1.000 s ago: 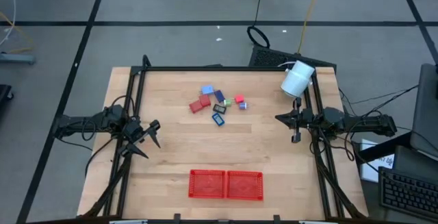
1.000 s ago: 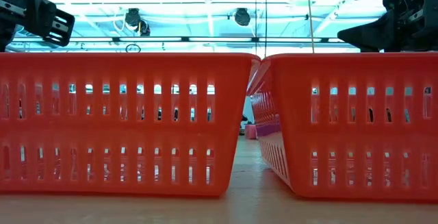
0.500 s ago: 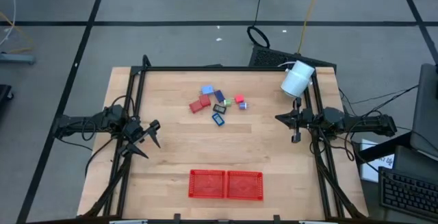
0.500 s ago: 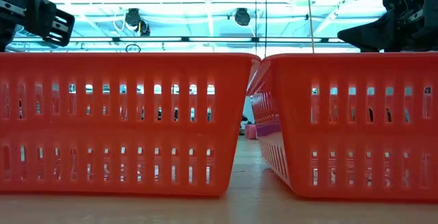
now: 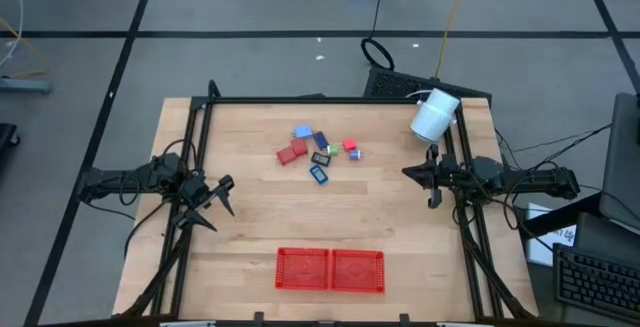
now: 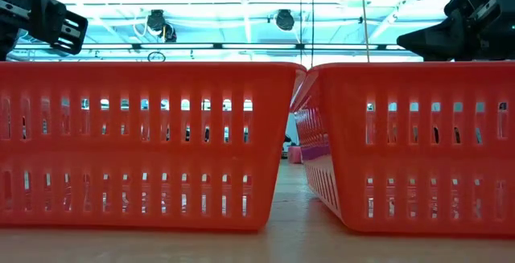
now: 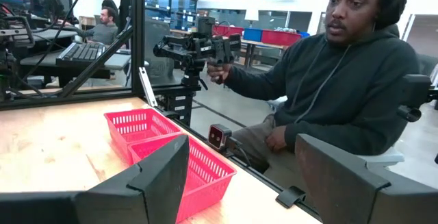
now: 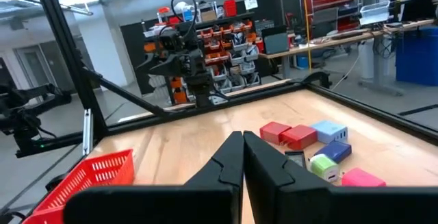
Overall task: Pick & Place Office items
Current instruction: Put the blue charger adapter into the right red bin
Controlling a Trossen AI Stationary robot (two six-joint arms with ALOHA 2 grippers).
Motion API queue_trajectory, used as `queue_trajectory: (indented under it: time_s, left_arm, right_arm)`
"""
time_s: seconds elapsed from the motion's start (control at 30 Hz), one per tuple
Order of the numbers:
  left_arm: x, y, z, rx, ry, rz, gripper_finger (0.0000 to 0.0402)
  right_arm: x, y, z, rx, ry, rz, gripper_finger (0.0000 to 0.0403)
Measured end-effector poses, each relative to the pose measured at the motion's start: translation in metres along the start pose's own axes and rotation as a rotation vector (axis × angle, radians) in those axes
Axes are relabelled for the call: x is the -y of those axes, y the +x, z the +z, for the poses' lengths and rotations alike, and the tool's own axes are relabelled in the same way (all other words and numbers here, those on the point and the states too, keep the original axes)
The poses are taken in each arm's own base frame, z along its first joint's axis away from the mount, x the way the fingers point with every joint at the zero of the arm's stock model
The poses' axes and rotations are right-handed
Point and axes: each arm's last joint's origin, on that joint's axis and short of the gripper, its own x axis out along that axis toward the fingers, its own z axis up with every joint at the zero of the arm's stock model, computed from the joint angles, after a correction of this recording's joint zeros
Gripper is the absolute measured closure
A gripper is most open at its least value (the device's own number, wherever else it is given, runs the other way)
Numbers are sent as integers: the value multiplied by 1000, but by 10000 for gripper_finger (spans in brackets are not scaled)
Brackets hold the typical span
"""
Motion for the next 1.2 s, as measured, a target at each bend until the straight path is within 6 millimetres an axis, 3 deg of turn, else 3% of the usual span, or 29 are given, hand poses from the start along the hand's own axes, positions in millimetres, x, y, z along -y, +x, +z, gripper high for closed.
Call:
queue_trajectory:
  time_s: [1.0, 1.2]
  left_arm:
    - [0, 0, 0, 0, 0, 0, 131]
    - [0, 0, 0, 0, 0, 0, 131]
  right_arm:
    - [1, 3, -2, -19, 63, -36, 403]
    - [-2, 9, 6, 72, 63, -13, 403]
